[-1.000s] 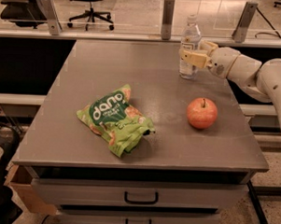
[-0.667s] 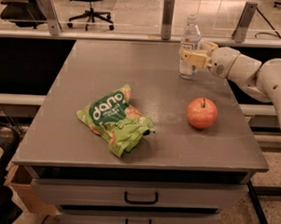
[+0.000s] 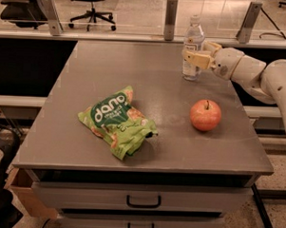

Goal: Place blue plastic bottle upright

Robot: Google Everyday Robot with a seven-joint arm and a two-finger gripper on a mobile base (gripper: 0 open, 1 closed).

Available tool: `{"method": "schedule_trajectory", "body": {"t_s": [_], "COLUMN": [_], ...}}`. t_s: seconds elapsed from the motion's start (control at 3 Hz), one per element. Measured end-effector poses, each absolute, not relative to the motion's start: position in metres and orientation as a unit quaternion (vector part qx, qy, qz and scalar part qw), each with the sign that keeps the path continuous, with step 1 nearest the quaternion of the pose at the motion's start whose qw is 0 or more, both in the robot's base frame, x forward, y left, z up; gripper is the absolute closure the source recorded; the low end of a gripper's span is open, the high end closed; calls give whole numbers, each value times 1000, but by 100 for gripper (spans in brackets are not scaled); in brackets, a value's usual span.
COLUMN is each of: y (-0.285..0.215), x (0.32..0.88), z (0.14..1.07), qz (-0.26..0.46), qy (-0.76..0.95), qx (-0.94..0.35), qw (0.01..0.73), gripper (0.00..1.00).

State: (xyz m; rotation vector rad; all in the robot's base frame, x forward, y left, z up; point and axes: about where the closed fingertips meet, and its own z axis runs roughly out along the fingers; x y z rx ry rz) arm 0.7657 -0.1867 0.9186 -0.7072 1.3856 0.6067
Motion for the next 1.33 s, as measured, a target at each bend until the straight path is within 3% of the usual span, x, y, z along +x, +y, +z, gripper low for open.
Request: {"method": "schedule_trajectory", "body": {"t_s": [0.33, 0.67, 1.0, 1.33], "y": [-187, -187, -186, -186], "x": [766, 766, 766, 766], "z": [919, 919, 919, 919], "qz": [269, 269, 270, 270], "qy": [615, 615, 615, 615], "qx": [-314, -314, -314, -314], "qw": [671, 671, 671, 671], "gripper": [100, 83, 52, 29]}}
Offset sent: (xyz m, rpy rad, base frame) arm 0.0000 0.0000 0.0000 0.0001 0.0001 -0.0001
